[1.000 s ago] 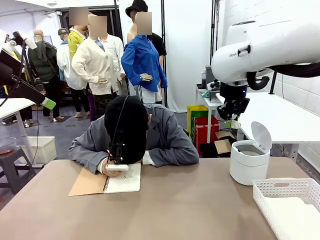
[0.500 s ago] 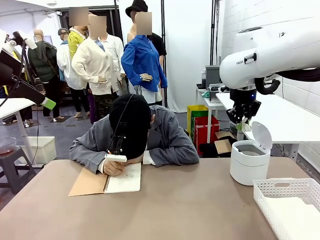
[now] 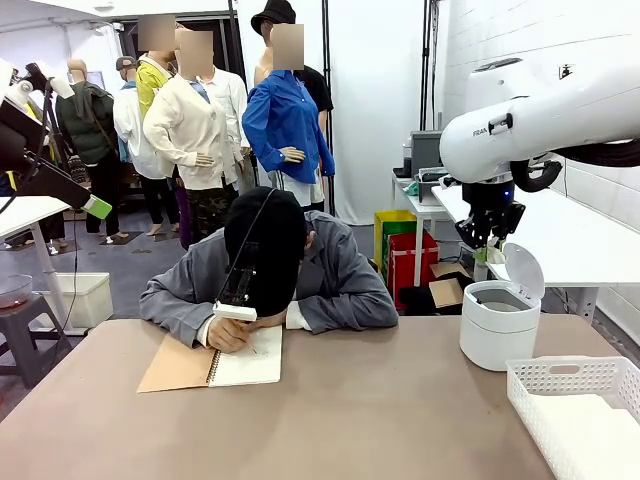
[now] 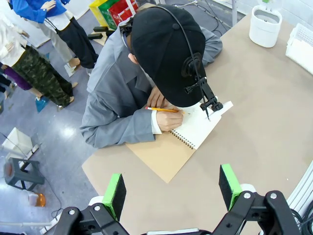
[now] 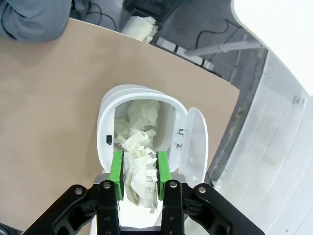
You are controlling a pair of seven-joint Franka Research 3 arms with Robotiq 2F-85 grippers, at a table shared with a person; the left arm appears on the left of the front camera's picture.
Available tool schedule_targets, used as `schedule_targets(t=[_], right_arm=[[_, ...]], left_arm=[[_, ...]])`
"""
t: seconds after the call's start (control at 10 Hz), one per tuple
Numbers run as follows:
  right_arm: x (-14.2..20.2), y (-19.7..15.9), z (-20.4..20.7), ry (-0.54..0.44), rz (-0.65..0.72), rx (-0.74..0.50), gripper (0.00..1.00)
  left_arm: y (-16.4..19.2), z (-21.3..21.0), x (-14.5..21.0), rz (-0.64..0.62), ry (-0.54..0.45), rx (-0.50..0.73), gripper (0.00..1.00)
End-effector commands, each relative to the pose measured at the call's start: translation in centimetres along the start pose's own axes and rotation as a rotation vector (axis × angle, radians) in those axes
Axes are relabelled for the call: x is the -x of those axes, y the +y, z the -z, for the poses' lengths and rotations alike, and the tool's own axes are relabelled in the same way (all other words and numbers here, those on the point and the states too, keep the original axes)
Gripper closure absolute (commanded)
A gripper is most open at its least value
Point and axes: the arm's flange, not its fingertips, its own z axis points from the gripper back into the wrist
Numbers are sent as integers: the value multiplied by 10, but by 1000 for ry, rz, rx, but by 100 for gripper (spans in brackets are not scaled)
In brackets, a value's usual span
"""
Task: Sort the paper based on its condition.
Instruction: If a person hands you a paper, place it in the Organizing basket , and if it's crumpled, put it in the Trash can.
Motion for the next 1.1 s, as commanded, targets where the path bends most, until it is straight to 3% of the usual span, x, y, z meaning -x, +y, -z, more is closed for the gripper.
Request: schedule_targets(t=[0.0, 0.1, 0.4, 0.5, 1.0], right_arm=[[1, 1, 5, -5, 26, 38, 67], [1, 1, 6, -1, 31, 35, 59], [2, 1, 6, 2, 30, 40, 5], [2, 1, 6, 3, 27, 40, 0], [3, 2, 5, 3, 21, 37, 0]], left_arm=[[1, 0, 0, -1, -2, -2, 0], [1, 0, 0, -1, -2, -2, 0], [1, 0, 0, -1, -2, -2, 0], [1, 0, 0, -1, -2, -2, 0], [1, 0, 0, -1, -2, -2, 0]])
